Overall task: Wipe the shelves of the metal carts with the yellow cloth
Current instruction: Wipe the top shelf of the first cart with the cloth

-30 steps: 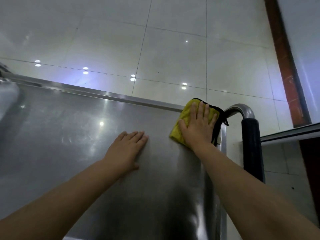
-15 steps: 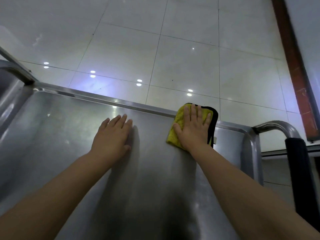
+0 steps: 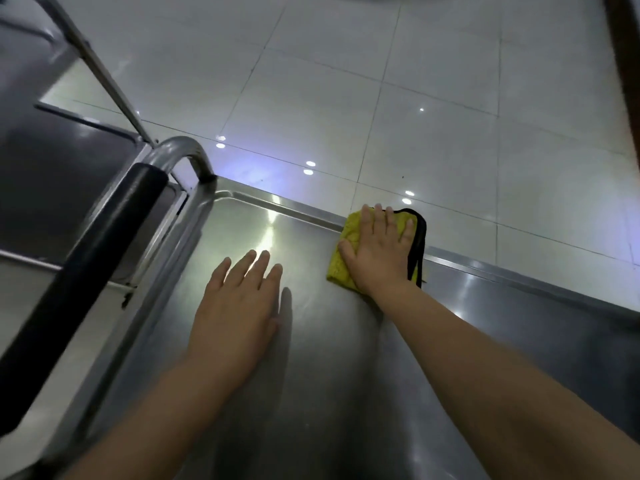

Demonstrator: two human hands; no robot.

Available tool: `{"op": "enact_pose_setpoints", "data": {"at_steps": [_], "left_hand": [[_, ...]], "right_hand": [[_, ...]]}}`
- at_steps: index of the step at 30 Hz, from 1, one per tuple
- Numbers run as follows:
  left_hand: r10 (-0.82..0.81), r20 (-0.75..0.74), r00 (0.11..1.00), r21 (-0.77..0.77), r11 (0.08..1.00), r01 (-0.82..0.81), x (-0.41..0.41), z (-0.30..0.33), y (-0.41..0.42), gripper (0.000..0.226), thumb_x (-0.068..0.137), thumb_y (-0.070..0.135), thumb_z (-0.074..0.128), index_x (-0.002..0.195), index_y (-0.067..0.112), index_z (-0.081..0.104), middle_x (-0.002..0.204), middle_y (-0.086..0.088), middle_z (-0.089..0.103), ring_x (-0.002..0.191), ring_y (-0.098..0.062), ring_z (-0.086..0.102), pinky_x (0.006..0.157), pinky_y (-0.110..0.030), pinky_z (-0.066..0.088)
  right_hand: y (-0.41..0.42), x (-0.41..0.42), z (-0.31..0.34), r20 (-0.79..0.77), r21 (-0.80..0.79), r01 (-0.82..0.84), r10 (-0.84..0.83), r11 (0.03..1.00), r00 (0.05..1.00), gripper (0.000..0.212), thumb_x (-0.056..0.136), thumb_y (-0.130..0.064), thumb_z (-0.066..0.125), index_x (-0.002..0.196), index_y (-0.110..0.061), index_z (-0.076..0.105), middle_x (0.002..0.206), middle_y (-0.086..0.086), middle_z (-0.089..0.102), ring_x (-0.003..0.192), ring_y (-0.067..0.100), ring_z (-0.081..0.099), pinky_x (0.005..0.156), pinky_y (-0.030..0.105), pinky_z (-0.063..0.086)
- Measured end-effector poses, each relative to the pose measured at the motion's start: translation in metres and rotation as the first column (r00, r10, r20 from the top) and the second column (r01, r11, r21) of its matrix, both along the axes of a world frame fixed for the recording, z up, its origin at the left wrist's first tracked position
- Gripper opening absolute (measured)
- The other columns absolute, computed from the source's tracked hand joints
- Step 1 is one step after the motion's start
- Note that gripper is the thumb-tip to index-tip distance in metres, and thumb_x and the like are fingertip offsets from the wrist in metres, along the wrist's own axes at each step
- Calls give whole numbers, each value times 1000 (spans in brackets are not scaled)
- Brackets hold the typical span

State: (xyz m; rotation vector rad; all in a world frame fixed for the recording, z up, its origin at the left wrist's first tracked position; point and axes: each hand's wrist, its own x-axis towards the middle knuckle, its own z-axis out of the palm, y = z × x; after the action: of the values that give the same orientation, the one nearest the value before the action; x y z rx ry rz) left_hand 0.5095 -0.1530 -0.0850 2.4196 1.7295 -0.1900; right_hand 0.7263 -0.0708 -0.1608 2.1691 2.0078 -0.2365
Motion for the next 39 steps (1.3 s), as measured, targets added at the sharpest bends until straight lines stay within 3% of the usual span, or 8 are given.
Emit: {"op": "enact_pose_setpoints", "data": {"at_steps": [5,8,13,17,20,27,32,39], "left_hand": [[57,95,994,125,990,-69,-58,26,-6,70,58,23,84,121,3,63,131,-19,56,124,-36,51,104,-49,27],[76,133,988,203,974,-102,-94,42,-12,51,83,27,54,128,4,56,138,-18,50,132,-33,42,108,-49,24],[117,154,981,187,972,-145,-152,47,-25,61,84,30,35,138,3,44,145,-17,40,136,-27,31,114,-41,15],[114,133,984,218,966,-142,-187,32,-37,60,84,19,49,141,3,37,147,-16,36,135,-24,30,116,-39,17],[168,243,955,175,961,-214,-192,17,-43,82,69,-1,75,142,3,36,149,-15,35,133,-24,31,105,-46,36],[192,286,939,157,957,-244,-198,14,-53,87,64,-6,78,141,2,39,149,-13,34,135,-20,28,97,-44,38],[183,287,940,177,955,-239,-198,15,-56,87,63,-8,78,140,0,40,147,-16,38,135,-22,31,99,-42,36],[186,382,905,266,916,-300,-197,19,-69,57,76,-4,71,130,-3,53,134,-20,53,122,-34,53,98,-38,34]], "right_hand": [[21,-67,-2,-32,16,-37,38,999,999,73,97,-54,22,154,-14,0,161,9,2,148,26,-5,115,55,-11],[30,-98,-3,-33,17,-69,70,997,997,75,94,-56,14,154,-14,-1,162,9,1,148,26,-6,115,55,-12],[43,-143,-2,-36,22,-138,138,990,990,74,97,-55,21,153,-13,-5,161,9,-7,148,25,-12,115,56,-12],[47,-176,-1,-18,26,-214,215,976,976,76,97,-54,22,152,-12,-9,161,10,-11,147,25,-14,115,57,-12],[45,-197,-1,-16,32,-269,269,963,963,75,97,-54,21,153,-13,-8,161,10,-12,147,24,-15,115,56,-13],[14,-228,-6,-45,45,-388,390,920,920,78,91,-60,8,153,-14,-4,161,9,-10,147,23,-15,115,55,-15],[-38,-253,-4,-56,65,-494,497,867,866,78,89,-60,9,154,-15,3,162,9,-1,149,24,-5,115,58,-6],[-120,-265,-7,-101,91,-597,603,797,791,75,90,-57,17,152,-14,9,161,10,9,149,26,2,115,60,-2]]}}
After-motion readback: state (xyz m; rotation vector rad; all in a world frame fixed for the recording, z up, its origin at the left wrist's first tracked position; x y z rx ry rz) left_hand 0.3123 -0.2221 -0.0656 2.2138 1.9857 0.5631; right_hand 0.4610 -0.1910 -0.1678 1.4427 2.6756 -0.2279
